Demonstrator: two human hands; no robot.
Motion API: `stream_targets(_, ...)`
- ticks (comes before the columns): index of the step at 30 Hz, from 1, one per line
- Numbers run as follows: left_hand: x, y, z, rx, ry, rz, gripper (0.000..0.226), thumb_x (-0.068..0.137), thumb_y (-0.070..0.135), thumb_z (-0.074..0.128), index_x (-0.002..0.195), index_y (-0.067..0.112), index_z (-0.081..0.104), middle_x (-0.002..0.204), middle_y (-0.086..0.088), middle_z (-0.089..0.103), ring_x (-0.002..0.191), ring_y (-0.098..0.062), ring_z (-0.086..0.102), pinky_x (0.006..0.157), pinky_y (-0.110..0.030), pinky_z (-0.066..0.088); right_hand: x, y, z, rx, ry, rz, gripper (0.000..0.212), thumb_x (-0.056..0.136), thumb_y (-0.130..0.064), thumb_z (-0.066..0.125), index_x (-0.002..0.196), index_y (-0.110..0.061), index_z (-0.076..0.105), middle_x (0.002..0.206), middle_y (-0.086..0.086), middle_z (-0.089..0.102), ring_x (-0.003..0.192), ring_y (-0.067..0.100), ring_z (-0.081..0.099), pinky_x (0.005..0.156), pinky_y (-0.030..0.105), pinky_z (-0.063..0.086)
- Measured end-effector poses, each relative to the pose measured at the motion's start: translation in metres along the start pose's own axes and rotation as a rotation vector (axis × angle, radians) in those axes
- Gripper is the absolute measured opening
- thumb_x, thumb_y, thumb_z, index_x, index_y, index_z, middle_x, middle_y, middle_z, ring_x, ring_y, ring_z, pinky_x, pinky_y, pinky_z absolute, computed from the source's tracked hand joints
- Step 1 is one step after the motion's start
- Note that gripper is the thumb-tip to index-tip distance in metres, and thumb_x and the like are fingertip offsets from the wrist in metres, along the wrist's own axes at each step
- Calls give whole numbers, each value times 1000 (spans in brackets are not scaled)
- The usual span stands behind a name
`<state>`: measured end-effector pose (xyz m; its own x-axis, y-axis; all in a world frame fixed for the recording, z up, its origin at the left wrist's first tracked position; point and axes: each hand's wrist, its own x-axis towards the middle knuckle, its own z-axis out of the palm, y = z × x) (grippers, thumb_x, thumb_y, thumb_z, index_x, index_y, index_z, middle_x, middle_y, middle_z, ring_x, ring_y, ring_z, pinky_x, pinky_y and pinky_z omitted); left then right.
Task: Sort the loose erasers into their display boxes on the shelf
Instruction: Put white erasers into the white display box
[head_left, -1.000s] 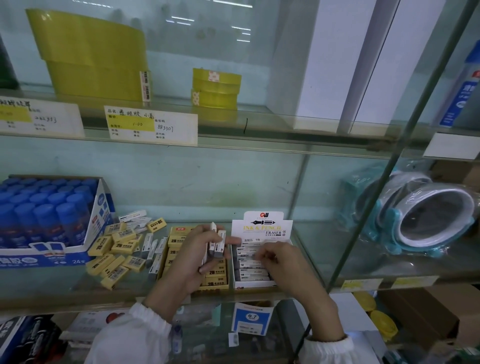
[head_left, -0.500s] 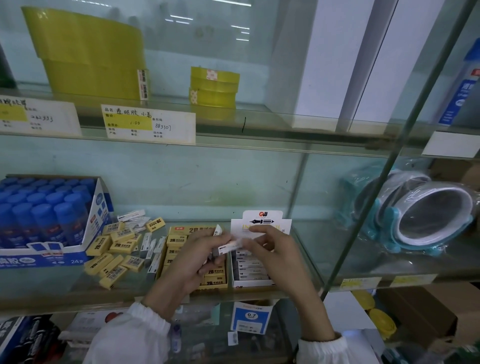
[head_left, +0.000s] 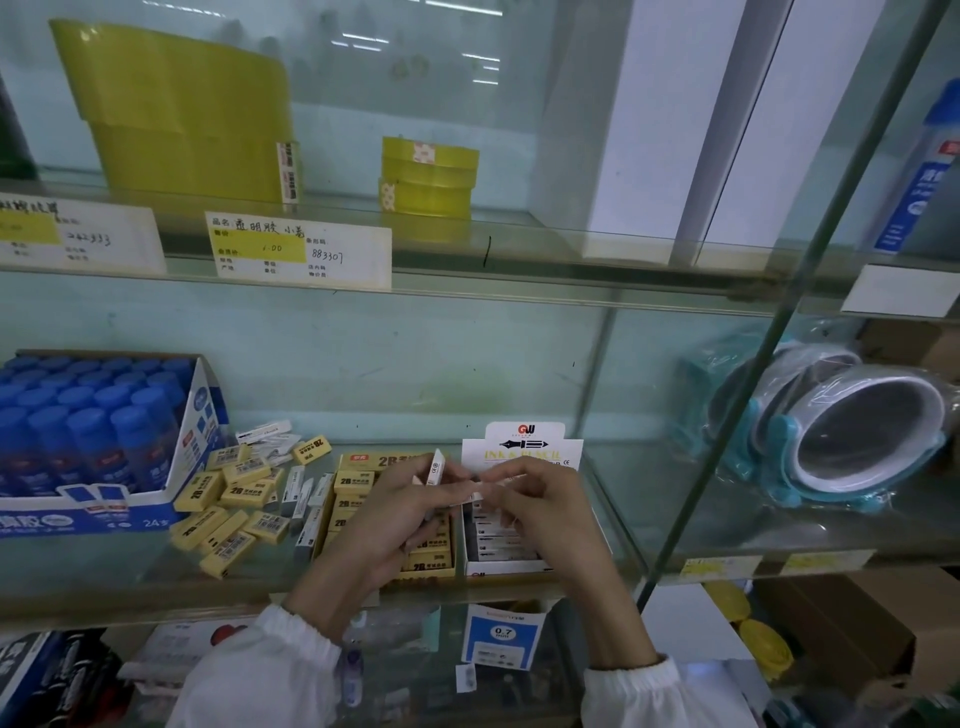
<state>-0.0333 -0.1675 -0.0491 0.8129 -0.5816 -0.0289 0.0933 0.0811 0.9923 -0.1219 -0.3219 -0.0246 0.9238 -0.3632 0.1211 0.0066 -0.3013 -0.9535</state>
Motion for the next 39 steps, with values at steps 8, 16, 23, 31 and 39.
stream_targets(8, 2, 3, -1, -332, 34, -19, 35, 99, 17, 47, 110, -8, 70, 67, -8, 47, 36, -8, 35, 28, -19, 21, 3, 15, -27, -248, 190, 32, 19, 82, -10, 73, 84, -28, 66, 69, -2, 69, 63, 12, 63, 61, 37, 55)
stream_targets(16, 1, 2, 0, -183, 78, -42, 29, 97, 7, 50, 111, 4, 75, 63, -10, 51, 34, -9, 27, 32, -21, 17, -2, 16, -16, -443, 135, 20, 12, 90, -19, 67, 87, -25, 77, 77, -19, 67, 68, -5, 61, 55, 6, 40)
stream_targets(23, -1, 1, -1, -125, 110, -29, 21, 87, 9, 72, 108, 7, 74, 92, -23, 67, 36, -7, 32, 31, -16, 23, -2, 13, -4, -536, 196, 30, 18, 85, -13, 72, 100, -22, 74, 88, -9, 69, 78, 1, 62, 69, 15, 52)
stream_targets(31, -11, 13, 11, -65, 125, 14, 27, 84, 2, 74, 110, -4, 69, 88, -17, 69, 32, -2, 50, 30, -11, 29, -14, -3, -6, -25, 8, 42, 23, 86, -19, 72, 107, -28, 69, 79, -1, 74, 64, 2, 66, 57, 18, 45)
stream_targets(39, -8, 8, 4, -92, 87, -28, 18, 94, 13, 66, 104, -1, 72, 103, -23, 75, 74, -20, 72, 30, -13, 26, -12, -1, -9, 109, 106, 75, 6, 86, -10, 72, 90, -15, 74, 72, 4, 73, 58, 10, 63, 52, 20, 46)
